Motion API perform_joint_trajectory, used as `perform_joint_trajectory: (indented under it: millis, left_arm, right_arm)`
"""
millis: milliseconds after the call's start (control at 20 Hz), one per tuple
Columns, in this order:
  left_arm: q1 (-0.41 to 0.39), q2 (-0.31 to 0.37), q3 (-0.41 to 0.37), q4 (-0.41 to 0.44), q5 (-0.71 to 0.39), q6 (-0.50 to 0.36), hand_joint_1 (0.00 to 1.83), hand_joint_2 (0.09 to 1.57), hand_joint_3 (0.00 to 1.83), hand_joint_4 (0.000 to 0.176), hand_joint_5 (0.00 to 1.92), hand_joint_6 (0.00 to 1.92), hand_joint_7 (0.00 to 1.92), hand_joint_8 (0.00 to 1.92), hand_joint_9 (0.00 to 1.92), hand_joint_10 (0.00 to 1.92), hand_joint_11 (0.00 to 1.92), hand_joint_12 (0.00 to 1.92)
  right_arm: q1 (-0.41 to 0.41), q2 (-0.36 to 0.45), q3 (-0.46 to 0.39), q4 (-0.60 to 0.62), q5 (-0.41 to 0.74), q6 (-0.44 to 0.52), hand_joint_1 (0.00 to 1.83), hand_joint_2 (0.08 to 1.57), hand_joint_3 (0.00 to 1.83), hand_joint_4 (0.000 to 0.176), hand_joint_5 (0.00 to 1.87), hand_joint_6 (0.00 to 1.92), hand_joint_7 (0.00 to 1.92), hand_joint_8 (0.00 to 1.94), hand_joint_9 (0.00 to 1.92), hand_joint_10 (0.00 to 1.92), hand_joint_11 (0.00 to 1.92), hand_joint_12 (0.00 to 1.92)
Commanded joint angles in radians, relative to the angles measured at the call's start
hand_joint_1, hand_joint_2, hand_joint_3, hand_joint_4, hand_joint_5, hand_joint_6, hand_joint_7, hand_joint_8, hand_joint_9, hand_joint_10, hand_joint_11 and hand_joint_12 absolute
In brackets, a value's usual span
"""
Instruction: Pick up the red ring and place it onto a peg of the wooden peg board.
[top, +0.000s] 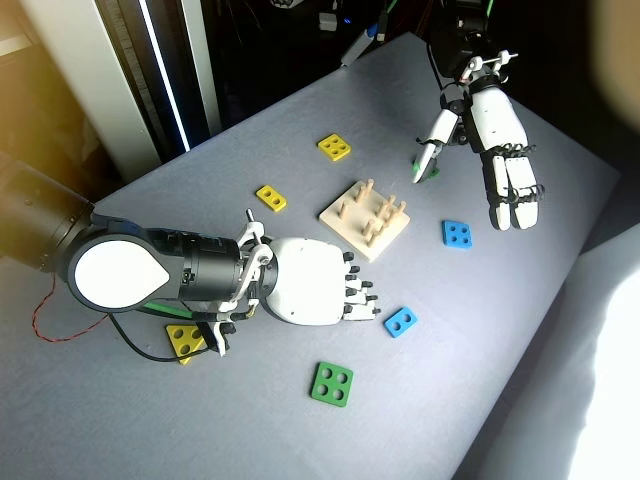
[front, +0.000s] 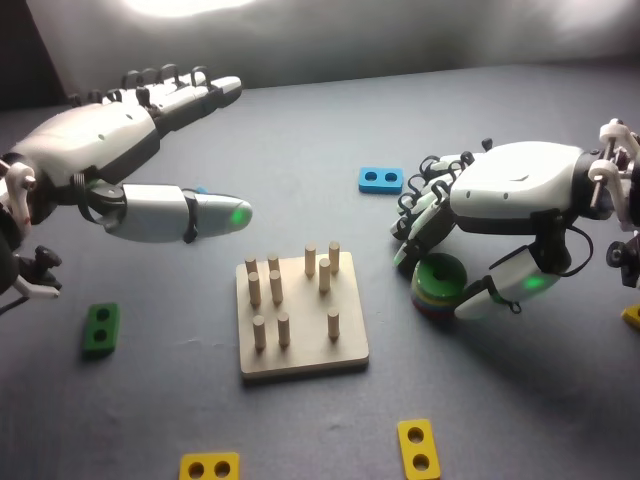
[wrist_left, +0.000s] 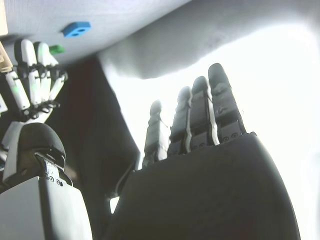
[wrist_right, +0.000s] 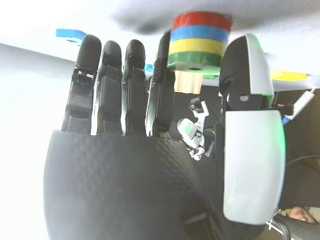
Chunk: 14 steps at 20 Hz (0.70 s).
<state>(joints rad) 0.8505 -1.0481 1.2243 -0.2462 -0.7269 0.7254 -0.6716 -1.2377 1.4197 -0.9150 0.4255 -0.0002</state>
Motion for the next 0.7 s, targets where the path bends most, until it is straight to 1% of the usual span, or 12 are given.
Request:
perform_joint_trajectory:
  millis: [0, 50, 150, 250, 300, 350, 450, 500, 550, 600, 650]
  left_arm:
    - [-0.013, 0.008, -0.002, 0.0, -0.126, -0.006, 0.39, 0.98, 0.0, 0.172, 0.08, 0.0, 0.01, 0.0, 0.0, 0.0, 0.0, 0.13]
    - [-0.013, 0.009, -0.002, 0.0, -0.126, -0.006, 0.38, 0.98, 0.0, 0.175, 0.07, 0.0, 0.01, 0.0, 0.0, 0.0, 0.0, 0.13]
    - [-0.014, 0.009, -0.003, 0.0, -0.127, -0.006, 0.37, 0.98, 0.0, 0.174, 0.07, 0.0, 0.01, 0.0, 0.0, 0.0, 0.0, 0.16]
    - [-0.014, 0.01, -0.003, 0.0, -0.127, -0.006, 0.38, 0.97, 0.0, 0.176, 0.07, 0.0, 0.02, 0.0, 0.01, 0.0, 0.0, 0.17]
    - [-0.014, 0.01, -0.003, 0.0, -0.127, -0.006, 0.38, 0.97, 0.0, 0.175, 0.07, 0.0, 0.02, 0.0, 0.0, 0.0, 0.0, 0.15]
    - [-0.014, 0.011, -0.004, 0.0, -0.127, -0.006, 0.38, 0.97, 0.0, 0.176, 0.08, 0.0, 0.02, 0.0, 0.0, 0.0, 0.0, 0.16]
    - [-0.014, 0.012, -0.004, 0.0, -0.127, -0.006, 0.39, 0.96, 0.0, 0.176, 0.08, 0.0, 0.02, 0.0, 0.0, 0.0, 0.0, 0.14]
    - [-0.014, 0.014, -0.005, 0.0, -0.127, -0.006, 0.4, 0.97, 0.0, 0.176, 0.08, 0.0, 0.01, 0.0, 0.0, 0.0, 0.0, 0.09]
    - [-0.014, 0.015, -0.005, 0.0, -0.128, -0.006, 0.39, 0.97, 0.0, 0.176, 0.08, 0.0, 0.01, 0.0, 0.0, 0.0, 0.0, 0.08]
    - [-0.014, 0.016, -0.005, -0.001, -0.128, -0.006, 0.39, 0.98, 0.0, 0.176, 0.08, 0.0, 0.02, 0.0, 0.0, 0.0, 0.0, 0.08]
    - [-0.015, 0.016, -0.005, -0.001, -0.129, -0.006, 0.38, 0.98, 0.0, 0.176, 0.07, 0.0, 0.01, 0.0, 0.0, 0.0, 0.0, 0.08]
  right_arm:
    - [0.019, 0.0, -0.003, 0.028, 0.066, 0.002, 0.94, 1.03, 0.0, 0.0, 0.7, 0.06, 0.45, 0.0, 0.29, 0.06, 0.0, 1.15]
    - [0.022, 0.0, -0.003, 0.026, 0.066, 0.002, 0.93, 1.03, 0.0, 0.002, 0.71, 0.07, 0.46, 0.01, 0.3, 0.06, 0.0, 1.14]
    - [0.028, 0.0, -0.003, 0.021, 0.066, 0.002, 0.91, 1.03, 0.0, 0.0, 0.71, 0.06, 0.46, 0.0, 0.3, 0.05, 0.0, 1.03]
    - [0.031, 0.0, -0.003, 0.02, 0.066, 0.003, 0.91, 1.03, 0.0, 0.004, 0.72, 0.07, 0.47, 0.01, 0.31, 0.06, 0.0, 1.12]
    - [0.032, 0.0, -0.003, 0.02, 0.067, 0.003, 0.91, 1.03, 0.0, 0.007, 0.73, 0.07, 0.47, 0.0, 0.31, 0.05, 0.0, 1.01]
    - [0.033, -0.001, -0.004, 0.02, 0.067, 0.003, 0.91, 1.03, 0.0, 0.01, 0.73, 0.07, 0.48, 0.0, 0.31, 0.05, 0.0, 0.96]
    - [0.033, -0.001, -0.005, 0.019, 0.067, 0.004, 0.92, 1.02, 0.0, 0.012, 0.75, 0.07, 0.49, 0.01, 0.33, 0.05, 0.0, 1.02]
    - [0.033, 0.0, -0.006, 0.019, 0.068, 0.004, 0.91, 1.02, 0.0, 0.008, 0.75, 0.06, 0.49, 0.0, 0.33, 0.05, 0.0, 1.13]
    - [0.033, 0.0, -0.006, 0.018, 0.069, 0.004, 0.91, 1.03, 0.0, 0.0, 0.75, 0.06, 0.49, 0.0, 0.34, 0.05, 0.0, 1.2]
    - [0.033, 0.0, -0.006, 0.018, 0.069, 0.004, 0.92, 1.02, 0.0, 0.0, 0.75, 0.06, 0.49, 0.0, 0.34, 0.05, 0.0, 1.19]
    - [0.033, -0.001, -0.007, 0.018, 0.069, 0.004, 0.93, 1.02, 0.0, 0.006, 0.76, 0.06, 0.49, 0.0, 0.32, 0.05, 0.0, 1.08]
